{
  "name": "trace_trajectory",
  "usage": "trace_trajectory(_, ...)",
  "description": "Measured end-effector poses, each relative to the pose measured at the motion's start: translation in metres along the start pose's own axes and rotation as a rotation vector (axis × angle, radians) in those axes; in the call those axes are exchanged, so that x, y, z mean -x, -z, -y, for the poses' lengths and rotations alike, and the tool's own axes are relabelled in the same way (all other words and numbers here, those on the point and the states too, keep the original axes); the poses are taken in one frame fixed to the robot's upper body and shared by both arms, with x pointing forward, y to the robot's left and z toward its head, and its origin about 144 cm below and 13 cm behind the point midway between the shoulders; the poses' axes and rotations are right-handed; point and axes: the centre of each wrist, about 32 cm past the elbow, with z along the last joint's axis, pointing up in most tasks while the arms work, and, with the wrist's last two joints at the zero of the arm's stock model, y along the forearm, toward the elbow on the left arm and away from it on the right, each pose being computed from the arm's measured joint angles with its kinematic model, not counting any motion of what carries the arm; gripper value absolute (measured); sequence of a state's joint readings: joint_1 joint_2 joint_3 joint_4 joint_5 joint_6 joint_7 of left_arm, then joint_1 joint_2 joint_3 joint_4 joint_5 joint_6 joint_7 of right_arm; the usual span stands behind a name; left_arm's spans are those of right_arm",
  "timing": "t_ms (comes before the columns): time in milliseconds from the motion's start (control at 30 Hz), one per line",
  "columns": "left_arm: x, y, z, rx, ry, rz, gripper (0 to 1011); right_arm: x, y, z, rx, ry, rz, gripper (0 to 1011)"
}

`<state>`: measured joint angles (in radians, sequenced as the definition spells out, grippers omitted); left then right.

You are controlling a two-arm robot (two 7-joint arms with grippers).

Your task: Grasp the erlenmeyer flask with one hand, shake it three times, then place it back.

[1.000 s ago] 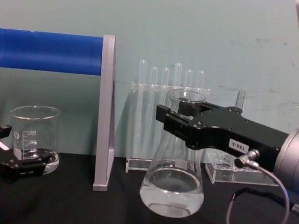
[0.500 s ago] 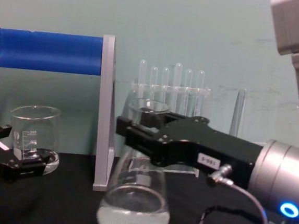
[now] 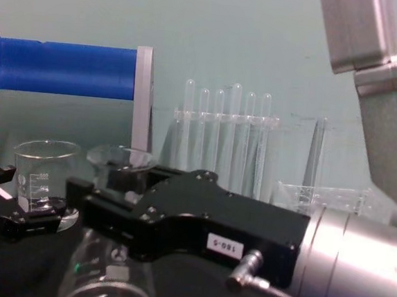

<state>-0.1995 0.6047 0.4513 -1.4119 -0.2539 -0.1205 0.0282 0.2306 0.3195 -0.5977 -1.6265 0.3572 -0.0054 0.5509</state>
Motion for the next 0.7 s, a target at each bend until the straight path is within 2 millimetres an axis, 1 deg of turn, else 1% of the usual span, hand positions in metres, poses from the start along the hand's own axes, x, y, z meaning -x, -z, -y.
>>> trace_trajectory(200, 0.000, 0.000, 0.000, 0.000, 0.000, 0.000, 1001, 0.007, 0.000, -0.001, 0.002, -0.038, -0.006, 449)
trace_trajectory(433, 0.000, 0.000, 0.000, 0.000, 0.000, 0.000, 1001, 0.009, -0.001, -0.001, 0.001, -0.048, -0.010, 449)
trace_trajectory(700, 0.000, 0.000, 0.000, 0.000, 0.000, 0.000, 1001, -0.004, 0.001, 0.001, -0.002, 0.051, 0.006, 449)
